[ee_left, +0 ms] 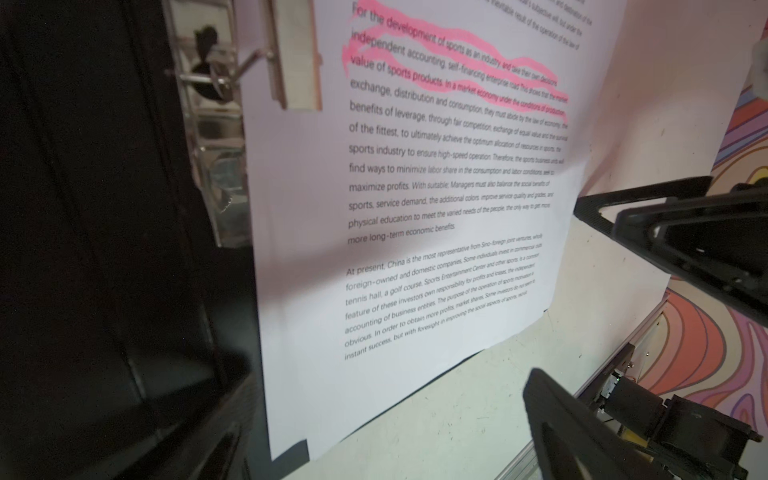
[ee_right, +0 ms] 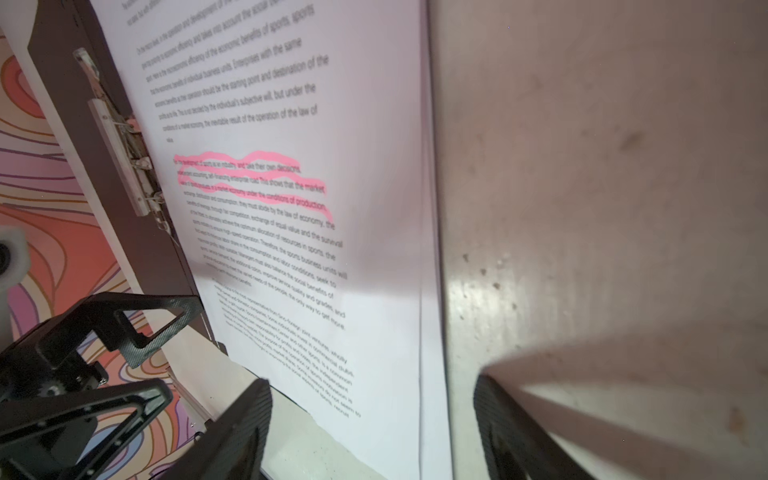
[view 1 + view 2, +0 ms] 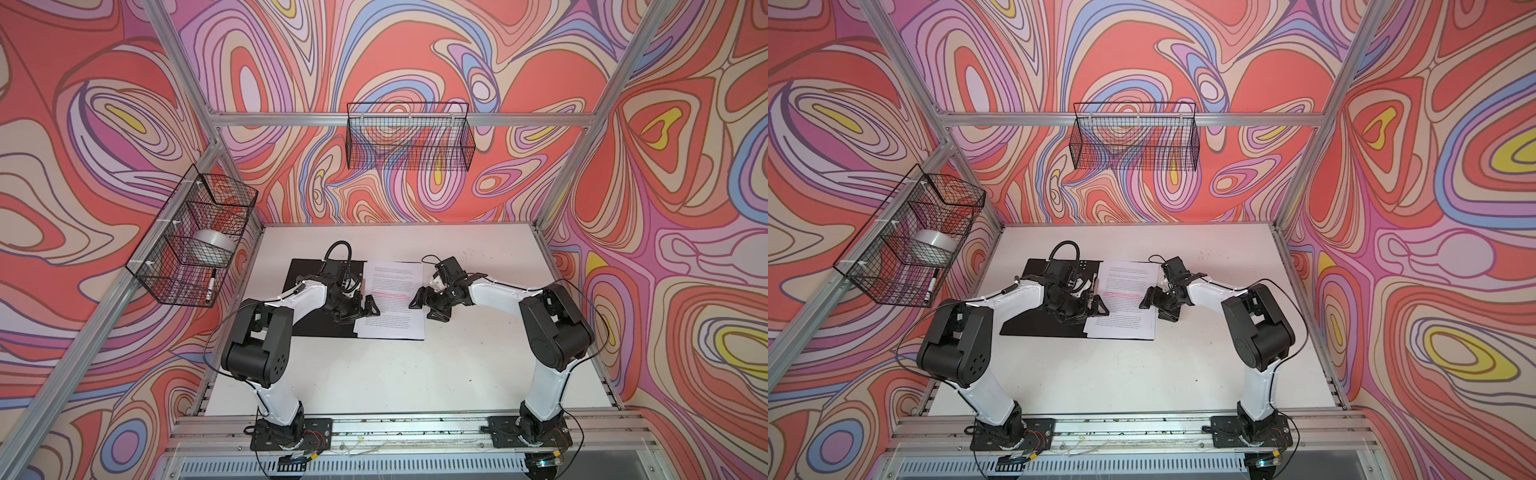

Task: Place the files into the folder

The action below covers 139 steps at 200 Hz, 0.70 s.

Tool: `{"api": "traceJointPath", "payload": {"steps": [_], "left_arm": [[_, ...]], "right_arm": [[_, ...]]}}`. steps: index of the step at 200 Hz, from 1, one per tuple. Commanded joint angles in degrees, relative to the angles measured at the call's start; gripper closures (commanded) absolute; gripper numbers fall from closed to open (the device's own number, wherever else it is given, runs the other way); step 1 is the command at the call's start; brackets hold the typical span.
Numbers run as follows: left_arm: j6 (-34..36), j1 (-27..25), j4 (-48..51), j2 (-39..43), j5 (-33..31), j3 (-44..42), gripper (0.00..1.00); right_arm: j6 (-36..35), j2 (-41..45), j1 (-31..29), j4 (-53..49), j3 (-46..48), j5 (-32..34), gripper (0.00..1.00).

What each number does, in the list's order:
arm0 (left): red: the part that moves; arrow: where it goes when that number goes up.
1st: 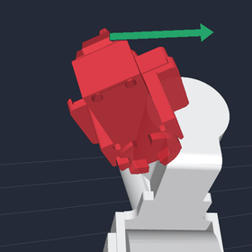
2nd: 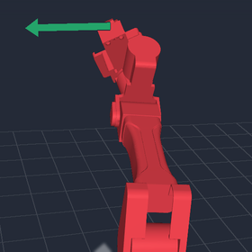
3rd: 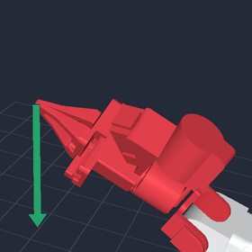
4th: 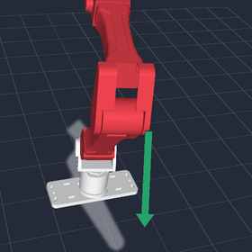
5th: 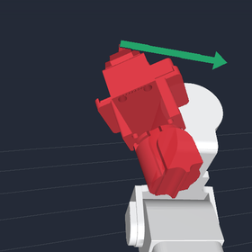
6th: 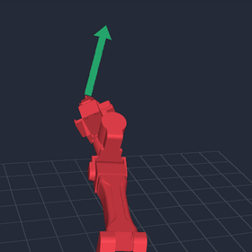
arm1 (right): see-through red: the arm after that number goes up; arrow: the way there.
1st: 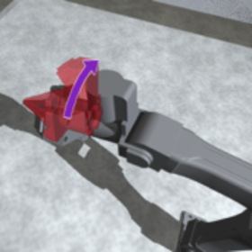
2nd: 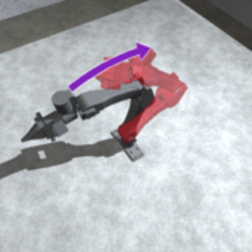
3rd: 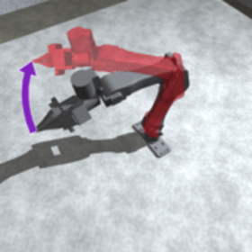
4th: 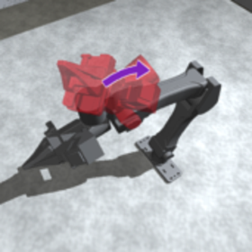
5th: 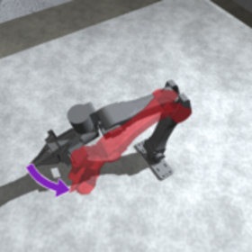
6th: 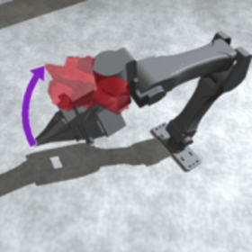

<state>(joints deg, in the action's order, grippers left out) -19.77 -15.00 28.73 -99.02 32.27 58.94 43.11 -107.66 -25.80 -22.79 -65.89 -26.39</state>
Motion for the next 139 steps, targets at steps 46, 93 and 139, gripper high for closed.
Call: {"api": "traceJointPath", "payload": {"steps": [46, 93, 139], "left_arm": [[0.0, -0.2, 4.2, -0.3, 2.6, -0.1, 0.00], [0.6, -0.2, 5.0, -0.3, 5.0, -0.2, 0.00], [5.6, 0.4, 7.1, 1.7, -1.0, 0.9, 0.00]], "right_arm": [[1.4, -1.5, 0.2, 1.5, 0.1, 0.9, 0.19], [2.0, -2.0, 0.1, 3.4, 0.0, -3.2, 0.19], [1.4, -2.2, 0.0, 2.6, -0.3, -3.0, 0.19]]}}
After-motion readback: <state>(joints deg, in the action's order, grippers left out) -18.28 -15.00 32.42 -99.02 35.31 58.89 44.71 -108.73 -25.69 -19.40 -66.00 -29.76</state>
